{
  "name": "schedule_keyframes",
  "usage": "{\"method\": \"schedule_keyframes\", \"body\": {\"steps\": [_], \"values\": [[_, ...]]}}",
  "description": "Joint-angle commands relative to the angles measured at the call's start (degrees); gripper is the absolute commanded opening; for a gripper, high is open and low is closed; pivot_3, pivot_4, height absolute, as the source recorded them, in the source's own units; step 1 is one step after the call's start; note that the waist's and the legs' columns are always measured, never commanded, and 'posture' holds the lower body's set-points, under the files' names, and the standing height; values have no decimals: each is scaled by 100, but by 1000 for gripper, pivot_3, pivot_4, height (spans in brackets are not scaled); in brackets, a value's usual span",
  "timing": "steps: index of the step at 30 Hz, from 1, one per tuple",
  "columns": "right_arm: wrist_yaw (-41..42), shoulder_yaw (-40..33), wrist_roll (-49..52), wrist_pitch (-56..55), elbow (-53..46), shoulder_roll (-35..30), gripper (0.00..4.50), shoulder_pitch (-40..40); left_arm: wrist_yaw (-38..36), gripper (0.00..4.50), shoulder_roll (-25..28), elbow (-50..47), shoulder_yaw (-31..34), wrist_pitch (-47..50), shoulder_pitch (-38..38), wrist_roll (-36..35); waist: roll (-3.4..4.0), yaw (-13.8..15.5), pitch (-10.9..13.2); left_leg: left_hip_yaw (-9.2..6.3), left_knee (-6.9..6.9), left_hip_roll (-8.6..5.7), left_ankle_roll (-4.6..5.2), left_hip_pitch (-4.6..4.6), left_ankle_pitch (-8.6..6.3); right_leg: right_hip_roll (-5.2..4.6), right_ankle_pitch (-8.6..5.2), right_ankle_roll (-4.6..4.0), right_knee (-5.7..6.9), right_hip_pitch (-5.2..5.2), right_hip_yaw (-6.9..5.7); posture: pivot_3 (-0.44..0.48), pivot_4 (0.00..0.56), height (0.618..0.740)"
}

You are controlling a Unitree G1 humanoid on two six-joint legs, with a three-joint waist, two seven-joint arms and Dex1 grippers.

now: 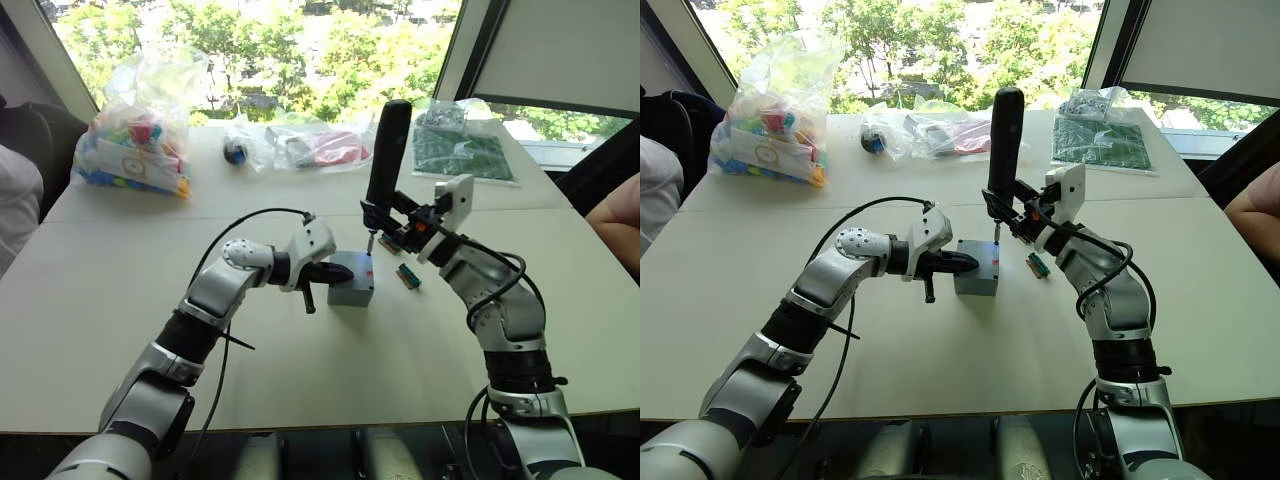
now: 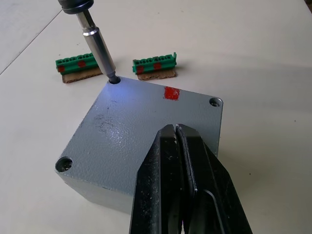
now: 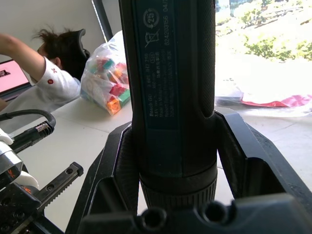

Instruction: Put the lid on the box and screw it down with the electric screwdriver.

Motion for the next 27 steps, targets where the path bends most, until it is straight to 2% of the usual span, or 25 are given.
{"method": "schedule_keyframes", "body": {"steps": [1,15,18,22,25,27], "values": [[9,152,-91,185,250,17,1838,247,22,0,-16,-56,-40,28,96,61,0,1,-1,0,0,0,0,0,0,0,-2,-3,0,0,0,0,150,740],[-20,-123,-33,-22,203,-63,1838,92,38,0,-140,26,-62,-13,105,107,-1,10,-3,0,0,0,0,-2,0,-2,-7,-10,-2,0,-1,0,150,740],[-389,-723,109,-219,150,-219,1838,-631,-83,0,1,-121,-63,-114,194,107,0,10,0,1,0,-1,0,-4,0,-3,-8,-11,-4,-2,0,0,150,740],[-831,-1641,1536,674,-83,-308,1838,-1746,-28,0,-17,-270,322,-36,251,-209,29,57,32,1,4,-6,-1,-47,1,-14,-5,-11,1,-43,0,0,150,740],[-1337,-1864,1395,687,282,-425,1838,-2320,344,0,-354,-317,1049,136,96,-812,29,95,31,-1,8,-6,-1,-113,1,-13,7,6,10,-114,-2,0,150,740],[-1747,-2019,1419,873,584,-413,1838,-2650,769,0,-609,-219,1765,419,-226,-1328,28,122,31,-1,3,-4,0,-114,1,-12,7,6,13,-120,-6,0,150,740]]}}
